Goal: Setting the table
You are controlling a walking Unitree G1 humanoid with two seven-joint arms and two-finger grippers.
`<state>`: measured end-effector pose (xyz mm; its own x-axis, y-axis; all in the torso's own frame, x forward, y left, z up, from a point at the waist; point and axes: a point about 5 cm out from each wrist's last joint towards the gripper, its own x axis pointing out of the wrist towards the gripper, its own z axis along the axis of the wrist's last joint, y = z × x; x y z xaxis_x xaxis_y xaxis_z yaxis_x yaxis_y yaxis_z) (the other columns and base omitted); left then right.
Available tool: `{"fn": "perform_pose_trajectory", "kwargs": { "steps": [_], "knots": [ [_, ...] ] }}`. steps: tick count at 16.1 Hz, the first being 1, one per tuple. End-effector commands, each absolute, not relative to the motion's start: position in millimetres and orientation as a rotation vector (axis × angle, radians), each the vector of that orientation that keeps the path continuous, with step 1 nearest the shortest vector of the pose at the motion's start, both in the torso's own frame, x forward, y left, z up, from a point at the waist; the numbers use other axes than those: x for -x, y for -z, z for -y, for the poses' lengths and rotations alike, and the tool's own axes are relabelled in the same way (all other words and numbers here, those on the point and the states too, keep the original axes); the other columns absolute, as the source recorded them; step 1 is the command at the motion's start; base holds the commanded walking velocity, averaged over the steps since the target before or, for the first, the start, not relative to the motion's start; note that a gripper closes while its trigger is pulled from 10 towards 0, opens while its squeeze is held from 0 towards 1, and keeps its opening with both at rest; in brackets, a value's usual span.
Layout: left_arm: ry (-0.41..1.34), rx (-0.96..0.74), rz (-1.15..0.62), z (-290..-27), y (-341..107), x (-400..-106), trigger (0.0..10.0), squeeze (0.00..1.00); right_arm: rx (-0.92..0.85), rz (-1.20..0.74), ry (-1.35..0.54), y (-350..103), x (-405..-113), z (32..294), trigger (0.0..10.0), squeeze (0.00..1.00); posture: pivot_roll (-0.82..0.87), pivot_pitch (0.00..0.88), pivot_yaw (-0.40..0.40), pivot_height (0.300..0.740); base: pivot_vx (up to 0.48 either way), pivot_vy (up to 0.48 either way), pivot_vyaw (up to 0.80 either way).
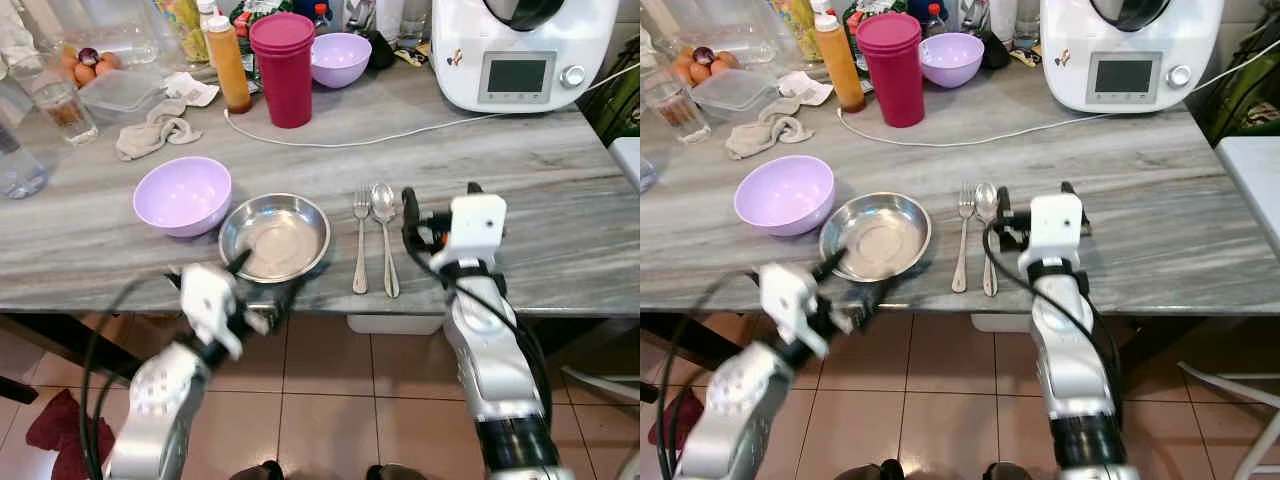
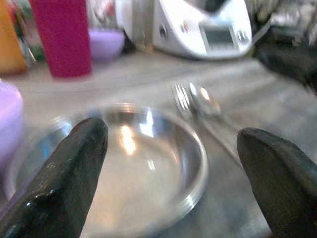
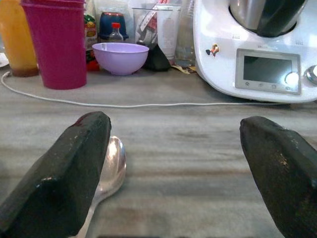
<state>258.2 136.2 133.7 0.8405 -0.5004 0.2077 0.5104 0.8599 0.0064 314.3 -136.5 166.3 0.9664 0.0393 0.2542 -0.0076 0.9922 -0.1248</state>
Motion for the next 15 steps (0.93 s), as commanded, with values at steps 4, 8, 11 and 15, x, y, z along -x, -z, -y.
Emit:
{"fn": "perform_pose_trajectory", "kwargs": {
  "steps": [4, 8, 11, 15],
  "knots": [
    [0.463, 0.035, 0.204, -139.2, -136.0, -260.5, 10.0, 0.0, 0.161, 0.258, -0.018, -164.5, -303.3, 137.5, 10.0, 0.0, -0.1, 0.146, 0.057, 0.74, 0.0, 0.0, 0.0],
    [0.221, -0.036, 0.13, -152.4, -125.9, -274.2, 10.0, 0.0, 0.135, 0.235, -0.002, -163.4, -301.2, 141.3, 10.0, 0.0, -0.11, 0.141, 0.055, 0.74, 0.0, 0.0, 0.0],
    [0.169, -0.06, 0.121, -154.4, -124.1, -276.9, 10.0, 0.0, 0.13, 0.21, -0.005, -160.5, -302.9, 141.4, 10.0, 0.0, -0.1, 0.138, 0.051, 0.74, 0.0, 0.0, -0.24],
    [0.123, -0.072, 0.101, -150.9, -118.4, -278.0, 10.0, 0.0, 0.13, 0.197, -0.018, -160.7, -303.8, 142.0, 10.0, 0.0, -0.11, 0.138, 0.041, 0.74, 0.0, 0.0, -0.77]
  ]
}}
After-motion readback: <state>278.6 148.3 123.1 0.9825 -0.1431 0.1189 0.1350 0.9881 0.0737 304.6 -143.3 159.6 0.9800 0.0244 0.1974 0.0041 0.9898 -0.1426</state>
